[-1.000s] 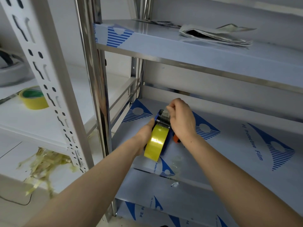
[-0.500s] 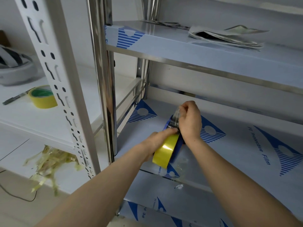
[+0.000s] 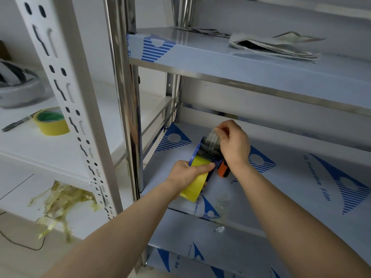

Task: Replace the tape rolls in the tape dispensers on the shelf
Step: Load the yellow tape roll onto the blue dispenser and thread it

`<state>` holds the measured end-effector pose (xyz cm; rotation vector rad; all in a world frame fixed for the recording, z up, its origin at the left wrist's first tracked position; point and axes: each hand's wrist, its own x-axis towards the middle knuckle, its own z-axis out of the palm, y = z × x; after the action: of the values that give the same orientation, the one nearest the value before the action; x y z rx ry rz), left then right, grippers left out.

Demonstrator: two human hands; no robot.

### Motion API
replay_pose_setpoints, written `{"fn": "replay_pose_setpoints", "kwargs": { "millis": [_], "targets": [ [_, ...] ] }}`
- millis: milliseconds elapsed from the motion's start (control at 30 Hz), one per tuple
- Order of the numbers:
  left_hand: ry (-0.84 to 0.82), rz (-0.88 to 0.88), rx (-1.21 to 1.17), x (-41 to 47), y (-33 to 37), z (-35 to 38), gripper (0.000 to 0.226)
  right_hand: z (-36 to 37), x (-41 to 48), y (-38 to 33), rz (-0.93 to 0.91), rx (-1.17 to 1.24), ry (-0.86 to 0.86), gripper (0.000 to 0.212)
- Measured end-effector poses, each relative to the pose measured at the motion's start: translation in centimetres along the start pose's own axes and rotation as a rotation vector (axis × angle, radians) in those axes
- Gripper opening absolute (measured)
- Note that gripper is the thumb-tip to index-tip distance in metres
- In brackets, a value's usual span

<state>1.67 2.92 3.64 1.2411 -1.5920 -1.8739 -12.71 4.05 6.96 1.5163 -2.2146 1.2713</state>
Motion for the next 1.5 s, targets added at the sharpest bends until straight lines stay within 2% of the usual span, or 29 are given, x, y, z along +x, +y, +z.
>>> {"fn": "replay_pose_setpoints", "kwargs": {
  "millis": [233,333,400,633,800,967,1067,1233,1500],
  "targets": [
    [0.017,0.036,-0.021,-0.4,-0.7,-0.9,0.031,-0.9,2.0,0.6,0.194,0.205,-0.248,0.006],
    [0.018,0.036,-0.039,-0.9,-0.5,-1.0,0.029,-1.3,2.4,0.3,0.222,0.213,-0.309,0.008],
    [0.023,0.036,-0.039,-1.0,-0.4,-1.2,0.031,-1.5,2.5,0.2,0.181,0.117,-0.357,0.007],
    [0.027,0.034,-0.036,-1.4,-0.5,-1.7,0.029,-1.7,2.2,-0.3,0.043,-0.22,-0.476,0.032],
    [0.047,0.032,-0.044,-1.5,-0.6,-1.9,0.029,-2.0,1.7,-1.0,0.003,-0.221,-0.468,0.034],
    [0.106,0.04,0.034,-1.1,-0.5,-2.6,0.037,-2.6,0.7,-3.1,-0.278,-0.362,-0.406,0.032],
    [0.098,0.055,0.032,-1.3,-0.1,-2.7,0.032,-2.8,0.1,-3.6,-0.355,-0.391,-0.405,0.031],
    [0.121,0.067,0.071,-1.1,-0.3,-3.0,0.039,-3.0,1.0,-2.5,-0.218,-0.297,-0.384,0.03],
    [0.09,0.061,-0.009,-1.8,-0.8,-2.6,0.033,-1.6,1.6,0.3,0.022,-0.02,-0.466,0.018]
  ]
}}
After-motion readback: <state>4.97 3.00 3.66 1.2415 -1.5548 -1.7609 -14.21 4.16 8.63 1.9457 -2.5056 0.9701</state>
